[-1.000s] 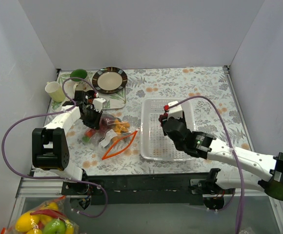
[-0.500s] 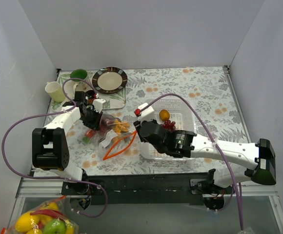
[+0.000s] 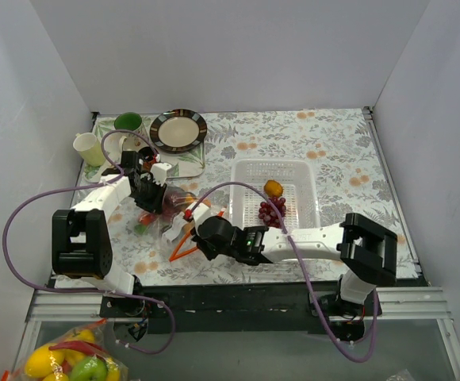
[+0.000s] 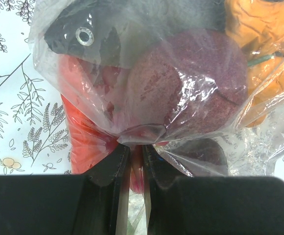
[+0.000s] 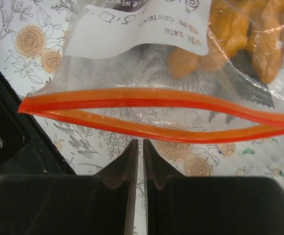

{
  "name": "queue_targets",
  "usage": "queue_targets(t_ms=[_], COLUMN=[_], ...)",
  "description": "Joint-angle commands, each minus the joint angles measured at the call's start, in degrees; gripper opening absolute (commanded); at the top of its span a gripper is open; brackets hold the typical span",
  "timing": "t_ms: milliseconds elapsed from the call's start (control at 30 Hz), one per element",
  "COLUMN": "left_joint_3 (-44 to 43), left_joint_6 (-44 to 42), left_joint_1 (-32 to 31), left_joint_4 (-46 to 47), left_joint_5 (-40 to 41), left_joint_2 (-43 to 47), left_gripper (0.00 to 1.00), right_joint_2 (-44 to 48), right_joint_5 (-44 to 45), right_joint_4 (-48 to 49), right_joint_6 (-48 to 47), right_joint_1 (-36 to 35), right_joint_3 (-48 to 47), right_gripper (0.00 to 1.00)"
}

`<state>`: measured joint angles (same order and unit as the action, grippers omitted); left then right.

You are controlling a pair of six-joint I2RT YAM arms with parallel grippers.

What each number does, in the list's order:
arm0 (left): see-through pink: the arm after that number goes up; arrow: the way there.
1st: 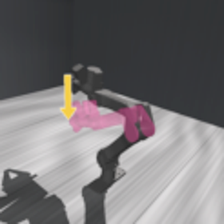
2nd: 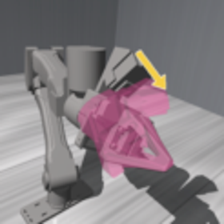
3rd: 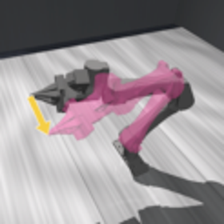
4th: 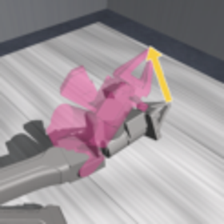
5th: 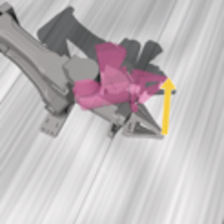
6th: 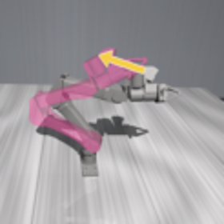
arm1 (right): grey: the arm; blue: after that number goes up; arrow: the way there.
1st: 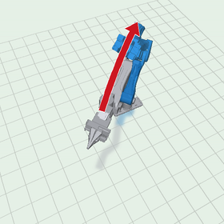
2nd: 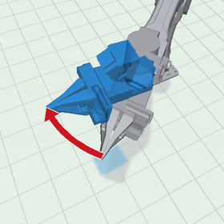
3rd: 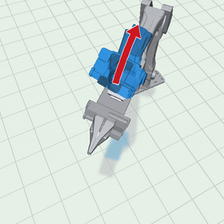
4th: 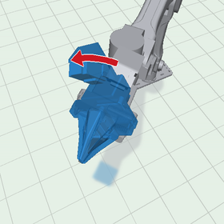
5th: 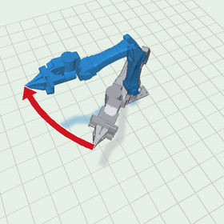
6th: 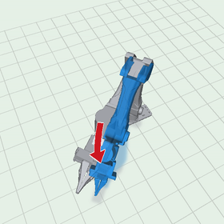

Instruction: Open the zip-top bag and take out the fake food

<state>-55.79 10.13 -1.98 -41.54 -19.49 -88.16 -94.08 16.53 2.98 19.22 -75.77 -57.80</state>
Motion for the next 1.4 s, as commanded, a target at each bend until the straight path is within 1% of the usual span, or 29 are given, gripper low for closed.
queue_targets(t_ms=[0,33,67,167,300,367,433,567,667,700,800,900,1000,1167,1267,1367], left_joint_3=[1.9,1.9,1.9,2.4,2.8,2.9,2.9,3.0,3.0,3.0,2.9,2.7,2.4,2.1,2.1,2.1], left_joint_6=[-0.7,-0.7,-0.7,-0.6,-0.6,-0.6,-0.6,-0.8,-1.0,-1.1,-1.1,-1.1,-1.1,-0.9,-1.1,-1.2], left_joint_1=[0.2,0.2,0.2,0.2,0.2,0.2,0.2,0.2,0.2,0.2,0.2,0.2,0.2,0.2,0.2,0.2], left_joint_4=[-2.4,-2.3,-2.2,-2.1,-1.9,-1.8,-1.7,-2.0,-2.1,-2.1,-2.0,-2.1,-2.2,-2.5,-2.7,-3.0], left_joint_5=[0.3,0.2,0.2,0.0,-0.1,-0.1,-0.2,-0.6,-0.8,-0.7,-0.6,-0.5,-0.7,-1.3,-1.5,-1.5], left_joint_2=[0.8,0.7,0.5,0.3,-0.4,-0.6,-1.0,-1.8,-2.2,-2.5,-2.8,-3.2,-3.9,-3.9,-3.9,-3.8], left_gripper=[0.0,0.0,0.0,0.0,0.0,0.0,0.0,0.0,0.0,0.0,0.0,0.0,0.0,0.0,0.0,0.0], right_joint_2=[-3.6,-5.2,-5.9,-8.0,-10.9,-12.7,-13.7,-14.8,-16.1,-16.3,-17.4,-19.3,-20.5,-23.2,-23.1,-23.1], right_joint_5=[-2.0,-2.5,-2.5,-1.3,0.8,4.4,6.5,8.3,9.7,9.6,8.3,9.7,10.0,11.4,10.0,8.3], right_joint_4=[6.1,6.5,7.2,10.1,12.5,12.9,14.1,20.6,21.5,23.8,26.6,24.7,25.4,20.7,22.3,24.5], right_joint_6=[0.0,0.1,0.2,0.6,0.8,1.0,1.5,1.7,2.5,2.7,3.0,4.3,4.5,5.4,7.9,8.3], right_joint_1=[0.8,1.3,1.8,4.0,5.9,5.9,5.9,5.8,5.9,6.0,6.3,6.4,6.7,6.8,6.8,6.8], right_joint_3=[-5.0,-5.3,-5.7,-5.7,-6.4,-6.7,-6.2,-5.0,-5.9,-5.7,-5.3,-7.1,-7.8,-11.2,-8.8,-7.9], right_gripper=[0.24,0.31,0.44,0.54,0.6,0.64,0.65,0.68,0.7,0.7,0.71,0.71,0.7,0.7,0.69,0.67])
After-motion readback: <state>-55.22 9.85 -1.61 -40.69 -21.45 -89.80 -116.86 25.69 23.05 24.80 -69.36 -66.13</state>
